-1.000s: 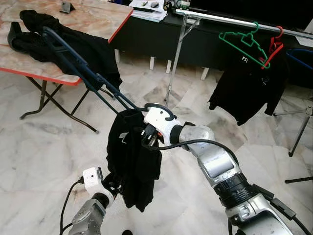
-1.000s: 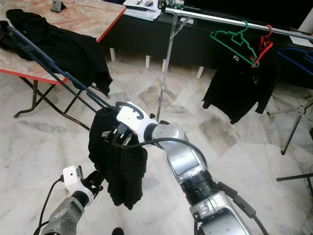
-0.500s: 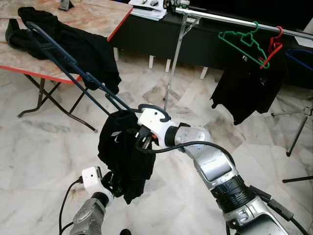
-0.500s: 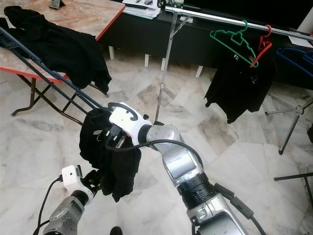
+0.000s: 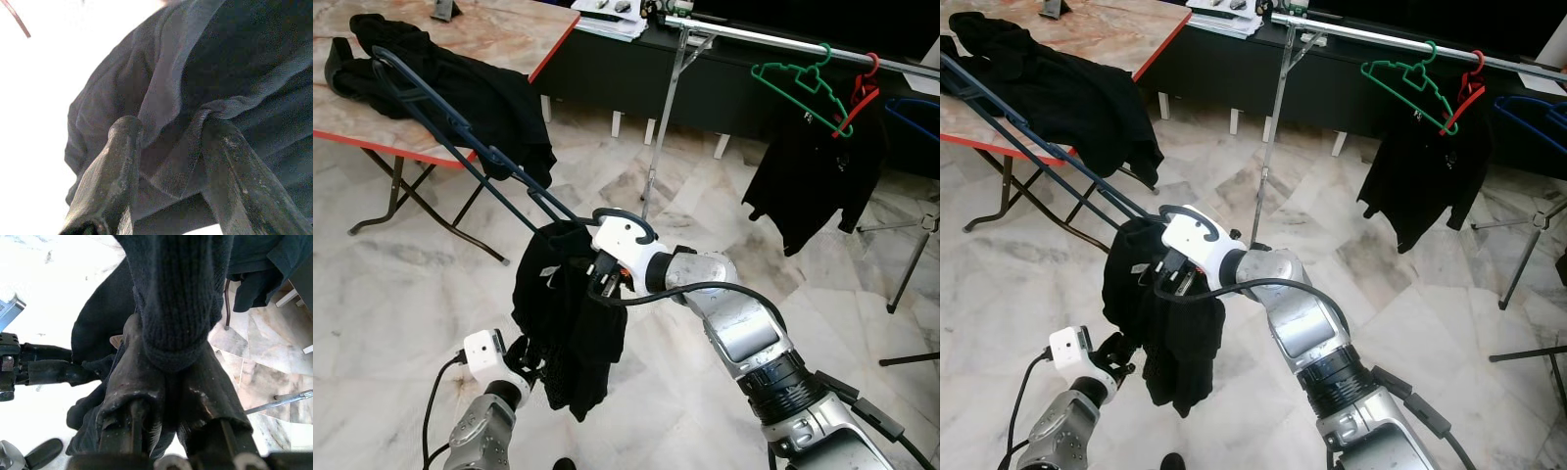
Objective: Hang hanger
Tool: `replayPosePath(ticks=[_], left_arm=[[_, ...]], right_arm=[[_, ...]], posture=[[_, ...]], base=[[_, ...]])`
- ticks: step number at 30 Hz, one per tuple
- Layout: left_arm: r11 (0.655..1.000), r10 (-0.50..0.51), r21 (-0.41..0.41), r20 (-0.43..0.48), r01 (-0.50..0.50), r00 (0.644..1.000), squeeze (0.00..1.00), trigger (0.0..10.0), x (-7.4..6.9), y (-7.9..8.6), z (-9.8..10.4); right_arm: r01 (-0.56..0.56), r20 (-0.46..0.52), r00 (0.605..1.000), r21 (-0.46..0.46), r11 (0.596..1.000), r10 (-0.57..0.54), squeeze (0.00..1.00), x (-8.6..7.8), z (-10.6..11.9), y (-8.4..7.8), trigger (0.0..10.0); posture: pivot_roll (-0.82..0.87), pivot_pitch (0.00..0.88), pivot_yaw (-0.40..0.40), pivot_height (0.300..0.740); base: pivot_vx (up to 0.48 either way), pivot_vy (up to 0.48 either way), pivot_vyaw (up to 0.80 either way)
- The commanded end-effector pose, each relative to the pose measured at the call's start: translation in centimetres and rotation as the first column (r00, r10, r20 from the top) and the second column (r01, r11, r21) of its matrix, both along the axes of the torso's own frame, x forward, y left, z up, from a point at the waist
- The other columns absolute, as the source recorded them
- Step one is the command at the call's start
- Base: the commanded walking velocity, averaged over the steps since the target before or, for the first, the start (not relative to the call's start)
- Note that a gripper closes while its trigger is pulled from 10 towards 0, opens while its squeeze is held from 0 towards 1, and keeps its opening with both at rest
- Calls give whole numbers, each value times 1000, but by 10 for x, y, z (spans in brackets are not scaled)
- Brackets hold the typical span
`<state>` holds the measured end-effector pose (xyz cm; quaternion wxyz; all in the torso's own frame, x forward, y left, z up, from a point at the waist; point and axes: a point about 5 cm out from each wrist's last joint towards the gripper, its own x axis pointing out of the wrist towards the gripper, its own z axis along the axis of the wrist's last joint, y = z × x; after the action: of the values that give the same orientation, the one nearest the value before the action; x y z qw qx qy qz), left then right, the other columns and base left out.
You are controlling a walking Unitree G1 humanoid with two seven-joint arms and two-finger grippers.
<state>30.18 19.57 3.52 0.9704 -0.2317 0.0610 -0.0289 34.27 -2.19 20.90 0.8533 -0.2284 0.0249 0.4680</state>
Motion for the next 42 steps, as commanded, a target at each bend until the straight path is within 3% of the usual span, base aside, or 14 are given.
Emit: replayPosePath(ticks=[1, 7, 13, 24, 42], left_arm=[[999, -45, 0, 1, 45, 999, 0, 10000, -5, -6, -3], [985, -170, 21, 29, 169, 985, 0, 10000, -14, -11, 1], [982, -187, 21, 12, 187, 982, 0, 10000, -21, -7, -4], [998, -56, 21, -26, 57, 998, 0, 10000, -19, 3, -9], [1000, -14, 23, -63, 15, 998, 0, 10000, -11, 0, -10]], right_arm=[[-10, 33, 999, 18, 1000, 10, 0, -3, 6, 2, 10000], [4, 29, 1000, 11, 1000, -4, 0, -1, 4, 0, 10000], [10, 29, 1000, 14, 1000, -10, 0, 0, 4, -1, 10000], [7, 34, 999, 17, 1000, -7, 0, 0, 6, 0, 10000], [-14, 43, 999, 23, 1000, 13, 0, -4, 11, 2, 10000]], posture=[[51, 199, -130, 740], [55, 199, -128, 740], [59, 199, -129, 740], [51, 198, -134, 740], [47, 199, -136, 740]], base=[[0, 0, 0], [0, 0, 0], [0, 0, 0], [0, 0, 0], [0, 0, 0]])
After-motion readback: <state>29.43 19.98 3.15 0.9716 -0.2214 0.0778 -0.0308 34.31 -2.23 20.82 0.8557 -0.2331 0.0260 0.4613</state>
